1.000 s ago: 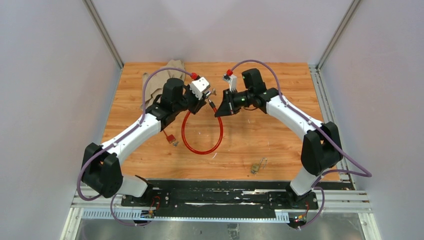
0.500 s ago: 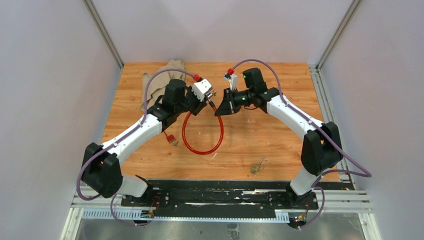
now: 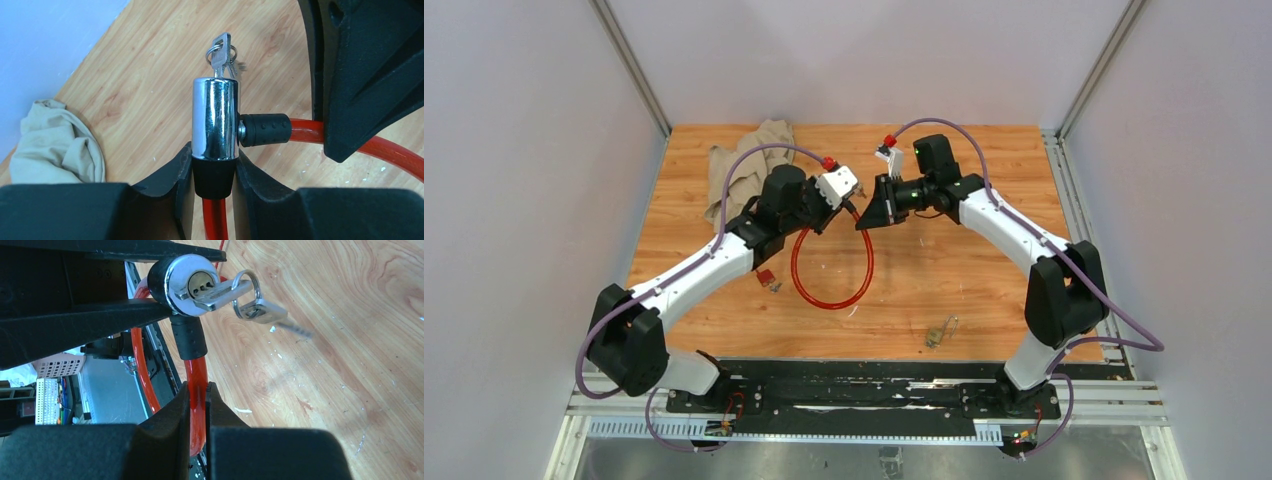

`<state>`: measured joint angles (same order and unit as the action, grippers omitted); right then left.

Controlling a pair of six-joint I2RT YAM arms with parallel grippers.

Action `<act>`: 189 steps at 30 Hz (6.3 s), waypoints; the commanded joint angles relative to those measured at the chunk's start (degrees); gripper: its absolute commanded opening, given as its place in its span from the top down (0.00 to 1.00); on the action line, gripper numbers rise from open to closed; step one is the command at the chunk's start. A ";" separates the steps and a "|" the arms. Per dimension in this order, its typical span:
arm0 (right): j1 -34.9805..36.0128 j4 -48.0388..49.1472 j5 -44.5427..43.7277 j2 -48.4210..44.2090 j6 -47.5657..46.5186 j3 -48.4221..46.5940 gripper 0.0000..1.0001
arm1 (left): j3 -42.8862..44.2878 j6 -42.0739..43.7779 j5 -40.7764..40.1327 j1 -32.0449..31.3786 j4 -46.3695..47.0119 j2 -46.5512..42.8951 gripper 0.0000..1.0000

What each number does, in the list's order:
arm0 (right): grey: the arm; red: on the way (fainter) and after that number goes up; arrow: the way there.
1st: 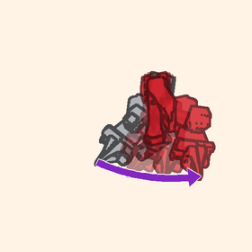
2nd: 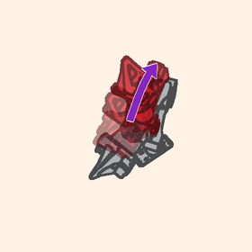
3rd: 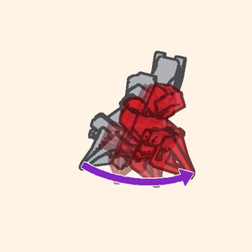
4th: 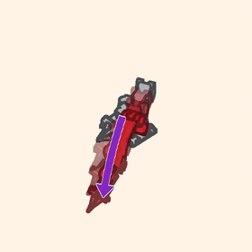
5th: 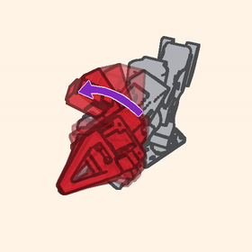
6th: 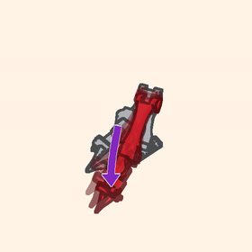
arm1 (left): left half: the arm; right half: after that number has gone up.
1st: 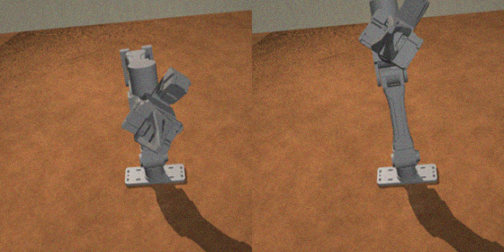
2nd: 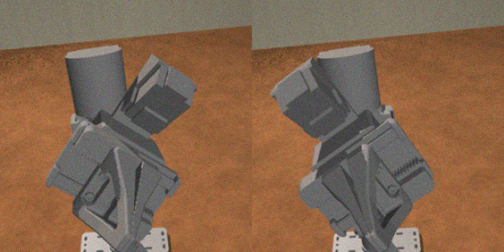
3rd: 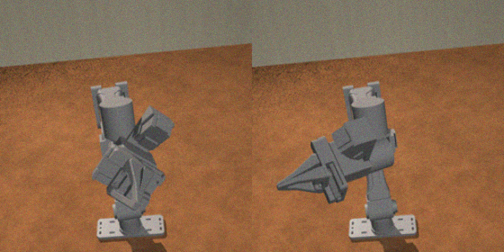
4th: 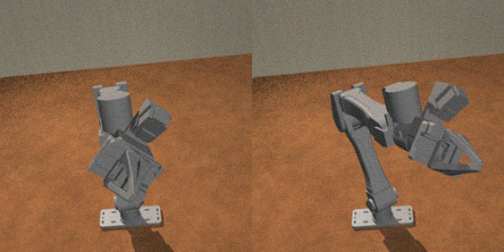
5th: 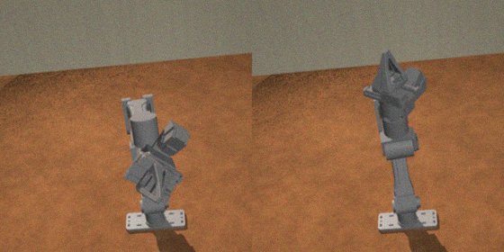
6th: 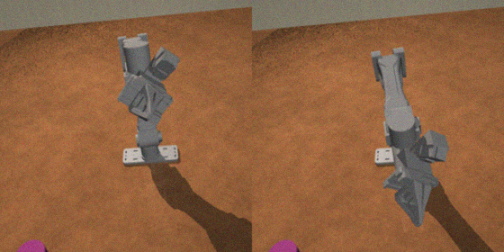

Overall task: Lock with the key
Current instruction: Lock the lock.

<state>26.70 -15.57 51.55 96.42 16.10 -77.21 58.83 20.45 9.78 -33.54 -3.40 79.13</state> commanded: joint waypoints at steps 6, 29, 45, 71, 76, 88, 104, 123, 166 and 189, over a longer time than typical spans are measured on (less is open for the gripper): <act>-1.97 6.17 0.39 0.44 3.51 -1.60 0.99 | -1.73 -3.47 4.45 -1.53 2.38 1.36 1.00; -2.49 0.92 -0.74 -1.45 -11.98 0.92 0.99 | -4.42 -4.47 29.62 -1.53 1.92 2.06 0.64; -2.53 6.72 0.56 -4.33 -16.25 4.03 0.99 | -6.34 -9.02 30.09 -1.53 6.88 4.07 0.58; 0.59 11.82 -5.60 -10.50 -29.92 11.36 0.99 | -6.88 -28.73 30.98 -1.19 24.06 7.66 0.47; 0.65 11.63 -5.34 -10.64 -29.67 12.54 0.99 | -7.19 -32.96 26.61 -0.11 26.13 7.34 0.44; 1.43 10.08 -3.78 -10.96 -29.70 11.95 0.99 | -6.10 -29.56 19.95 1.43 22.79 6.48 0.40; 1.60 11.83 -3.56 -11.61 -28.49 14.67 0.99 | -9.12 -39.32 20.62 4.02 29.49 5.63 0.38; 2.31 11.96 -10.05 -9.78 -23.88 12.62 0.99 | -11.04 -42.30 21.21 3.92 30.24 6.82 0.34; 3.80 12.32 -13.64 -8.28 -24.84 13.08 0.99 | -10.02 -39.93 23.00 2.95 31.22 6.57 1.00; 1.32 8.98 -9.56 -6.21 -26.55 14.06 0.81 | -15.32 -29.07 21.47 1.11 33.80 5.55 1.00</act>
<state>29.32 -6.94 41.41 90.48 -10.41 -62.94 43.92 -11.44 31.29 -31.66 28.29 85.17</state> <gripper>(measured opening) 0.173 0.339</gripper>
